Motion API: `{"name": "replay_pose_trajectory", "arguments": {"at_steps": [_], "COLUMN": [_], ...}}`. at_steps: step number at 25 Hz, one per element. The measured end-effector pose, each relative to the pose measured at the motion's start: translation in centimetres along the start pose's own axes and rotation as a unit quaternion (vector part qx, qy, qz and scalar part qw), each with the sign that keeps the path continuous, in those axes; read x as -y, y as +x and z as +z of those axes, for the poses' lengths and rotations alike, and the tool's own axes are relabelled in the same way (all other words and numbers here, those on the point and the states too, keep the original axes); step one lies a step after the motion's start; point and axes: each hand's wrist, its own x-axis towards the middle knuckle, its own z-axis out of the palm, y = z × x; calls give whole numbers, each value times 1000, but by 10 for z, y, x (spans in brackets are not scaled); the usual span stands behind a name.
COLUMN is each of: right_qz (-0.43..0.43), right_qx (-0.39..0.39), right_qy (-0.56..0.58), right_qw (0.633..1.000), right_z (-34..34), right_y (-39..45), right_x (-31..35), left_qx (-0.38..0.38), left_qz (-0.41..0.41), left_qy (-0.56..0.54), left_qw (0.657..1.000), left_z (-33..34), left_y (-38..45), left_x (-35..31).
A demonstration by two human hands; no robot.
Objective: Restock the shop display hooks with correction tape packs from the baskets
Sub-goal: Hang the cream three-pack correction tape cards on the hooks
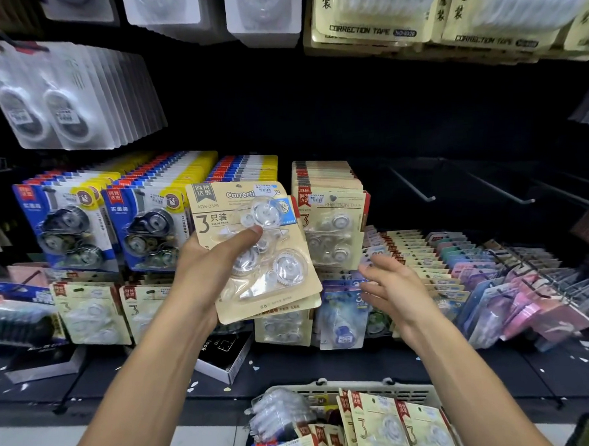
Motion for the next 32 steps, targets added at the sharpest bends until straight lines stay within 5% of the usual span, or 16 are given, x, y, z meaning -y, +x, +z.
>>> {"name": "replay_pose_trajectory", "arguments": {"at_steps": [4, 6, 17, 24, 32], "right_qz": [-42, -46, -51, 31, -52], "right_qx": [163, 175, 71, -9, -157], "right_qy": [-87, -117, -60, 137, 46], "right_qw": [982, 977, 994, 990, 985], "right_z": [19, 26, 32, 20, 7], "right_y": [-26, -31, -38, -32, -20], "right_x": [15, 17, 12, 13, -5], "left_qx": [7, 5, 26, -5, -64], "left_qz": [-2, -14, -36, -33, -6], "left_qy": [-3, -17, -28, -4, -26], "left_qw": [1000, 1000, 999, 999, 998], "left_z": [9, 13, 27, 19, 0], "left_y": [-3, -4, -12, -5, 4], "left_x": [3, 5, 14, 19, -4]}}
